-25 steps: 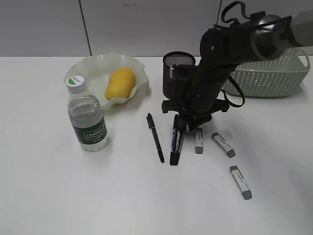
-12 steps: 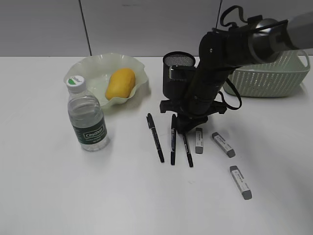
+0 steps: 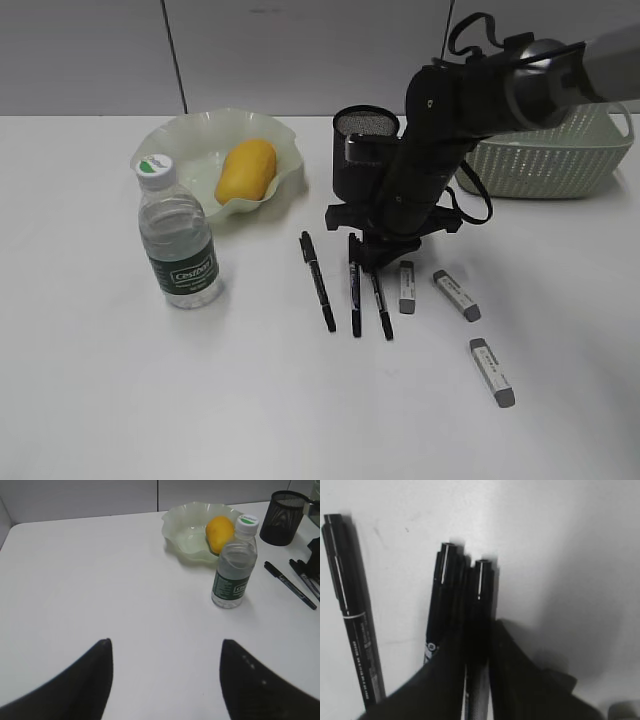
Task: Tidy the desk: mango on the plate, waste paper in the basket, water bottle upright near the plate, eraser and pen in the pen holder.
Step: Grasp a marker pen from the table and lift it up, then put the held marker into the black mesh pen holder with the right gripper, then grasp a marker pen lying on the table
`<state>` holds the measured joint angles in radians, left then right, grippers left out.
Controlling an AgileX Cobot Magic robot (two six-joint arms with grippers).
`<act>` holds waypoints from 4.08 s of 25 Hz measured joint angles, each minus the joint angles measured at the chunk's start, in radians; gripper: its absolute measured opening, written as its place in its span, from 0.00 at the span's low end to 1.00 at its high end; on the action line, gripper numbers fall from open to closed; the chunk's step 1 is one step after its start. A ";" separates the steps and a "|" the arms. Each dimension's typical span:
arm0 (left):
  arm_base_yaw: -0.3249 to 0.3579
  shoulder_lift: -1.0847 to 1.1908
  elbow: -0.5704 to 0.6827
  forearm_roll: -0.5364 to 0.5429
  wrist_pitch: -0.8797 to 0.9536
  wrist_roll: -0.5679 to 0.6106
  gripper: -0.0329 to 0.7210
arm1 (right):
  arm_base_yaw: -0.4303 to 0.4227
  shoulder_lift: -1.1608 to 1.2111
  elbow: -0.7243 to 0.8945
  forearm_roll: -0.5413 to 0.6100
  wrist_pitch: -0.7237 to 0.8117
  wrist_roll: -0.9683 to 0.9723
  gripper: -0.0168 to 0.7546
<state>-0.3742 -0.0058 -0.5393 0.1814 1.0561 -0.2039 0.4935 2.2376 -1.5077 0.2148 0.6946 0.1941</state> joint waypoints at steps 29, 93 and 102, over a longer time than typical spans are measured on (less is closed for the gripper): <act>0.000 0.000 0.000 0.004 0.000 0.000 0.70 | -0.084 -0.068 0.151 -0.315 -1.252 -0.098 0.16; -0.438 1.978 -1.016 -0.003 -0.318 -0.281 0.58 | -0.085 -2.143 0.999 -0.232 0.350 -0.101 0.39; -0.349 2.292 -1.213 -0.037 -0.182 -0.445 0.62 | -0.085 -2.143 0.999 -0.232 0.350 -0.101 0.39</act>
<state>-0.7230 2.2867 -1.7525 0.1444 0.8743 -0.6493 0.4088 0.0946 -0.5090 -0.0175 1.0446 0.0928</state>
